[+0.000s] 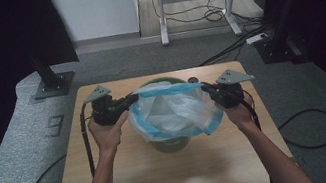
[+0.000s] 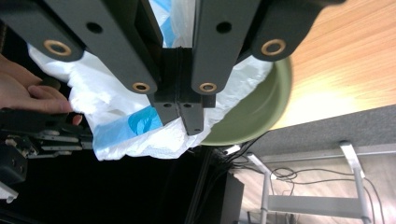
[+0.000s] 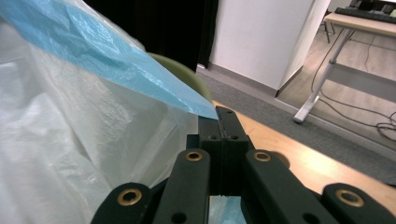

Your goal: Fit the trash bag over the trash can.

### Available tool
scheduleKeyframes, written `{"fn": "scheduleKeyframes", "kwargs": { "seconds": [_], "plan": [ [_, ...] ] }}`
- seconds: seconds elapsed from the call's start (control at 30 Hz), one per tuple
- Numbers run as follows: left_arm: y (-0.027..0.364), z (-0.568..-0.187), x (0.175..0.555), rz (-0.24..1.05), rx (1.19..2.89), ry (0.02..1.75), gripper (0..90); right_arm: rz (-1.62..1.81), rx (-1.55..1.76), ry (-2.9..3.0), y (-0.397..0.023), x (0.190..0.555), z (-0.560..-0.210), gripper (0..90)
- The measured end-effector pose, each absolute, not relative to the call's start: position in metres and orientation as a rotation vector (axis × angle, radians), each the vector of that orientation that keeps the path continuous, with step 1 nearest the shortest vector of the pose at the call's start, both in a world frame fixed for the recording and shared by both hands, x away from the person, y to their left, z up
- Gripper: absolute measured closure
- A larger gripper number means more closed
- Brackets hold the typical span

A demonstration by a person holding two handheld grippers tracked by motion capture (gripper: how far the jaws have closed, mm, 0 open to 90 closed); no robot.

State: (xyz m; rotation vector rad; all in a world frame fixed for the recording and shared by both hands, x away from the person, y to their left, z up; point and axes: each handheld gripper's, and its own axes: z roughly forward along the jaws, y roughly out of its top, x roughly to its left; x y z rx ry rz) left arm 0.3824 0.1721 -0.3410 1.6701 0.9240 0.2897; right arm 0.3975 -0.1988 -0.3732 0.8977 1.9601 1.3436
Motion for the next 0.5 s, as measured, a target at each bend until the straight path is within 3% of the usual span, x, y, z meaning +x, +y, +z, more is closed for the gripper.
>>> {"fn": "scheduleKeyframes", "kwargs": {
  "seconds": [0.5],
  "plan": [
    [0.194, -0.361, 0.415, 0.279, 1.664, 1.02, 89.8, 1.32, 0.921, 1.978, -0.172, 0.458, -0.377, 88.8]
  ]
}}
